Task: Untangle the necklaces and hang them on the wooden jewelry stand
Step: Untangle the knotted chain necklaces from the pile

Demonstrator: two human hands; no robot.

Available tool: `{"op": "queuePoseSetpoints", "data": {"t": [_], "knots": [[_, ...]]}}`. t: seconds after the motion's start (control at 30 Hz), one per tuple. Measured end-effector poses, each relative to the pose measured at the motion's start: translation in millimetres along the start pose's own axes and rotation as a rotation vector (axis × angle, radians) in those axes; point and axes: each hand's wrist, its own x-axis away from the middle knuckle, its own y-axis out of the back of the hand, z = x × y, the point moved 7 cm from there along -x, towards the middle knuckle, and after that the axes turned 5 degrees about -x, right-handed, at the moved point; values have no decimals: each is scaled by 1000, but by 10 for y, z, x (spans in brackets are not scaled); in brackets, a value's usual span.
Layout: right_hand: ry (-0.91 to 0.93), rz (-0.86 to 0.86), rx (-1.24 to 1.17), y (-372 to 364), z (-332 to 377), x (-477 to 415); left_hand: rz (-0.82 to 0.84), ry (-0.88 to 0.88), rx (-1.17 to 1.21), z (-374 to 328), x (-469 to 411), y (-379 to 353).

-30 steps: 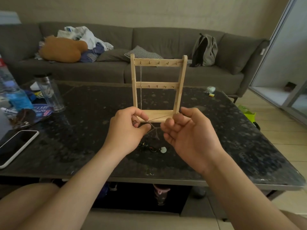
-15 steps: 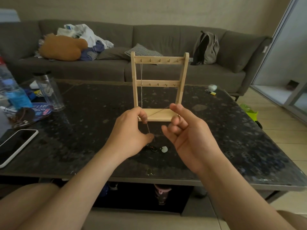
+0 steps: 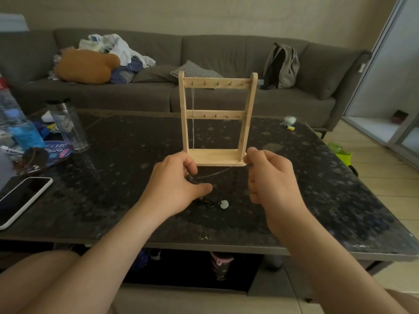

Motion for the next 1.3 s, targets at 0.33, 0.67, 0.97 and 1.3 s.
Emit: {"op": "queuePoseSetpoints", "data": {"t": [0.33,0.67,0.97,1.3], "knots": [[-188,377,1208,-2,-512,-46,361,55,458,-26,32,-206],[-68,403,399,-173,-211,-14,533,-99,554,-180,91,-243],[-103,429,302,-241,-217,-86,482,-112,581,-165,4,-234],[-73,575,278,-400,-362,-151,401,-248,504,-185,-183,-199]]}}
